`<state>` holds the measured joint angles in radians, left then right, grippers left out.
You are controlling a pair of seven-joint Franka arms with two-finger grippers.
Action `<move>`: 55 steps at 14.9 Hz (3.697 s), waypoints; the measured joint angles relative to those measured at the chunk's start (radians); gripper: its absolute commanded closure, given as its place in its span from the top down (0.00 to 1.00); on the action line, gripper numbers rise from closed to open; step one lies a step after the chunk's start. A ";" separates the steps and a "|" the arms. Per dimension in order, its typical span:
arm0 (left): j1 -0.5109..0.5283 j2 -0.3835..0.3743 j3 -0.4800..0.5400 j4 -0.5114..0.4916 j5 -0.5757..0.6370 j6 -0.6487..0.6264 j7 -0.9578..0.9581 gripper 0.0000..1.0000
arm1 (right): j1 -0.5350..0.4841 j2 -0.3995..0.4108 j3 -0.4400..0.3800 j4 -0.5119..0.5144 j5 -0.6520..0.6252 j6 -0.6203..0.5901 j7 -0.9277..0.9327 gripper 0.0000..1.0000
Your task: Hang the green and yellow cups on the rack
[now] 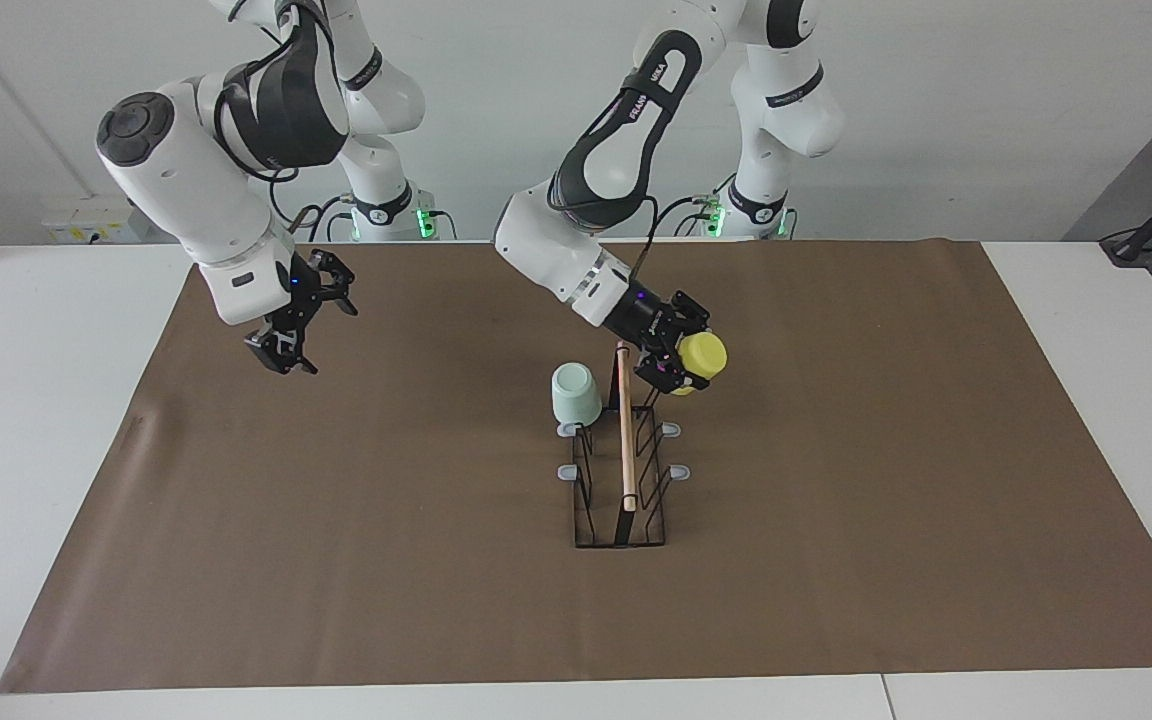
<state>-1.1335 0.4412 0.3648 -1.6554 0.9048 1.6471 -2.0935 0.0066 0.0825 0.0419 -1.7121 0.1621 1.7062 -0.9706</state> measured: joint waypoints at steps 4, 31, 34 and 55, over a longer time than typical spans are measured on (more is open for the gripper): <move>-0.008 0.004 -0.001 -0.002 0.000 0.001 -0.001 0.00 | 0.011 -0.012 0.004 0.032 -0.053 -0.062 0.254 1.00; -0.043 0.008 -0.004 -0.028 -0.022 0.065 -0.051 1.00 | 0.133 -0.082 -0.051 0.097 -0.097 -0.132 1.089 1.00; -0.043 0.008 0.002 -0.024 -0.022 0.064 -0.052 1.00 | 0.131 -0.082 -0.051 0.097 -0.097 -0.113 1.089 1.00; 0.500 -0.194 0.029 0.046 -0.539 0.427 0.668 1.00 | 0.131 -0.082 -0.051 0.098 -0.175 -0.050 1.141 1.00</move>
<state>-0.6338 0.2477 0.3934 -1.6099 0.3658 2.0743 -1.4256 0.1377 0.0004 -0.0086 -1.6144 -0.0131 1.6562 0.1706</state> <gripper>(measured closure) 0.000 0.000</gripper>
